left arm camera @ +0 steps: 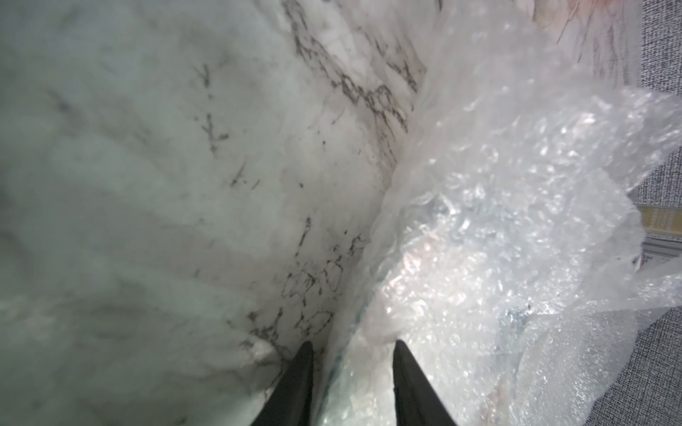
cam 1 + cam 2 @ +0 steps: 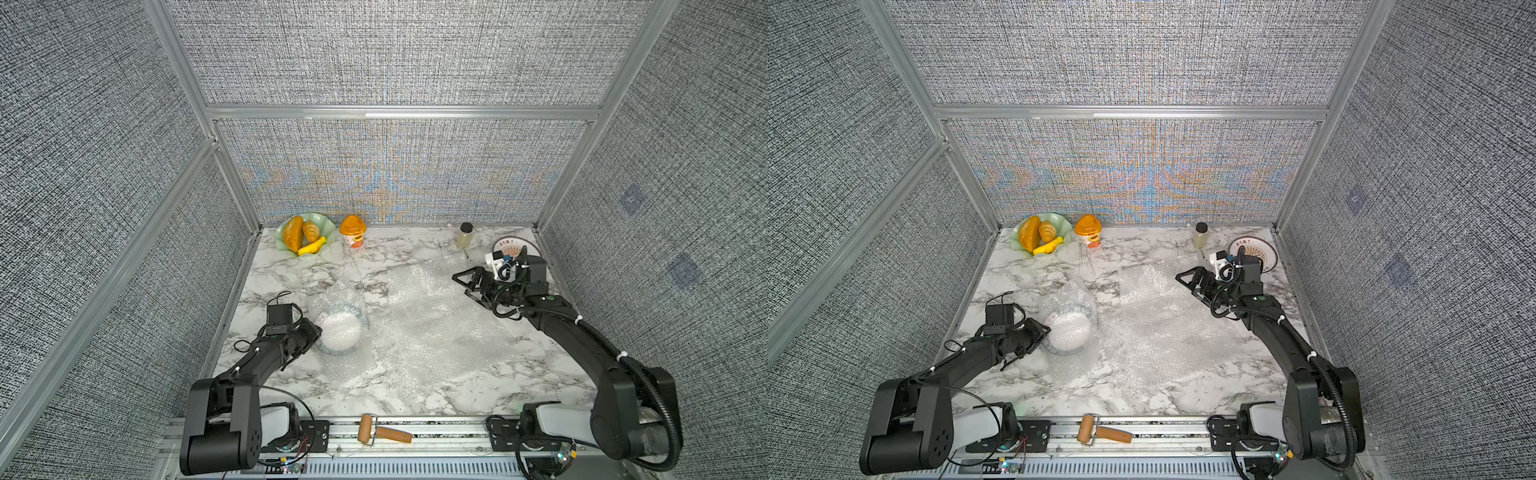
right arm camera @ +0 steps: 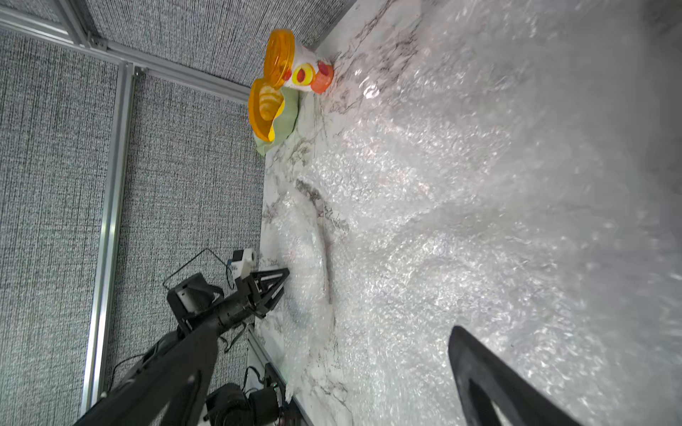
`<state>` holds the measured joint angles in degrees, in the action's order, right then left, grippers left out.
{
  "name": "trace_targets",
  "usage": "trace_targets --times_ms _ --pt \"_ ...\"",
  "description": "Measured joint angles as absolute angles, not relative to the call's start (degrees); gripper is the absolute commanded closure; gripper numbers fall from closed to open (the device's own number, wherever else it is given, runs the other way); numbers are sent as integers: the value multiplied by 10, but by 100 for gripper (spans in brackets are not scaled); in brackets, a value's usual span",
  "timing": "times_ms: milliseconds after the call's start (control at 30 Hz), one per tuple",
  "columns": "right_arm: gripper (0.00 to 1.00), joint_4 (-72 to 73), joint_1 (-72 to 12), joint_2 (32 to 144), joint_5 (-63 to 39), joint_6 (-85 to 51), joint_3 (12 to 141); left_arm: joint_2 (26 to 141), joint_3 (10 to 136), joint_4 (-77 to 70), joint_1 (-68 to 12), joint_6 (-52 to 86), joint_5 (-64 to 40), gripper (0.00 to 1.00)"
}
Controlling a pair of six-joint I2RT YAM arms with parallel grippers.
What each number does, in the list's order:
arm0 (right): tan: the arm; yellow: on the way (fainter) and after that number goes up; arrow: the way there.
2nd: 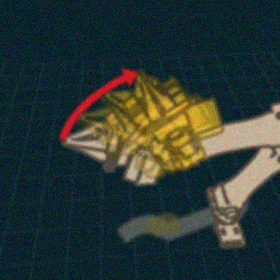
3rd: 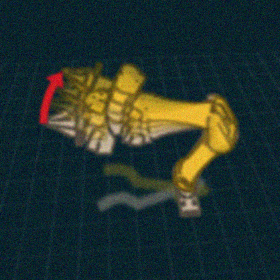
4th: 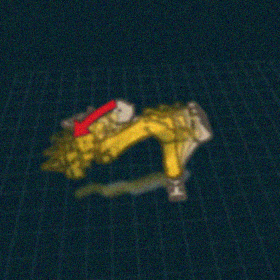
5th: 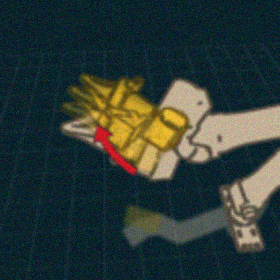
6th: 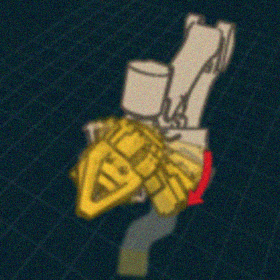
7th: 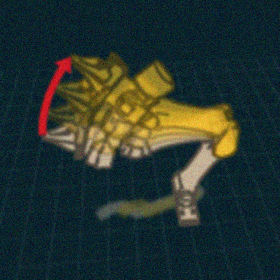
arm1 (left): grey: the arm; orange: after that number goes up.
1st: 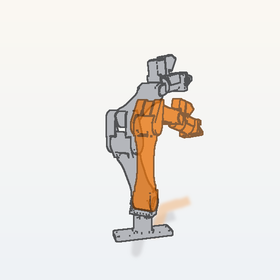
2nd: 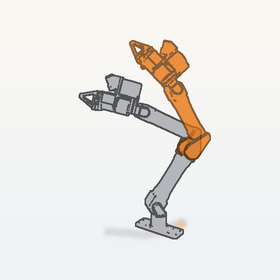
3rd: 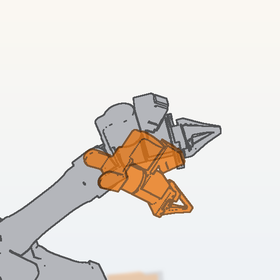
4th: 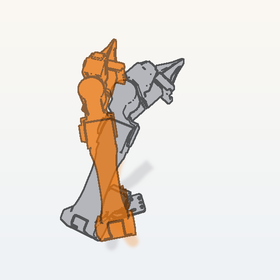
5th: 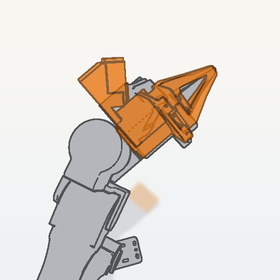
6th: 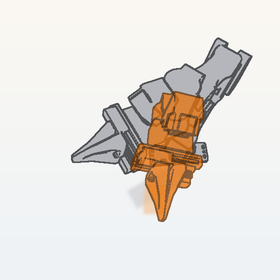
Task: Unpack dinner plates from bubble wrap
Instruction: Pick up the bubble wrap from the center of the board.
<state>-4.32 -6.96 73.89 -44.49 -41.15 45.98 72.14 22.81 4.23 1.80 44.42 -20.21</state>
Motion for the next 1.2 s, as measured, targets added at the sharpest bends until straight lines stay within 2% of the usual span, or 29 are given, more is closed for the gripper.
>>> trace_targets --times_ms 100,133,233,267,567,667,1000,1200 --pt "1 -59 -109 736 -457 -403 442 734 228 30 18 440 -206 72" --pt "1 -62 -123 736 -458 -402 438 734 227 29 18 440 -206 77" --pt "1 -61 -158 743 -459 -402 428 735 227 30 18 432 -206 82" --pt "1 -61 -165 748 -459 -402 427 735 227 30 18 434 -207 86" --pt "1 -44 -188 778 -450 -409 432 708 228 31 17 422 -232 90" --pt "1 -40 -189 782 -449 -410 435 693 230 38 18 422 -238 100" --pt "1 -55 -190 792 -434 -399 469 588 291 154 21 409 -188 100" --pt "1 -62 -189 814 -426 -390 499 510 282 159 23 412 -175 100"
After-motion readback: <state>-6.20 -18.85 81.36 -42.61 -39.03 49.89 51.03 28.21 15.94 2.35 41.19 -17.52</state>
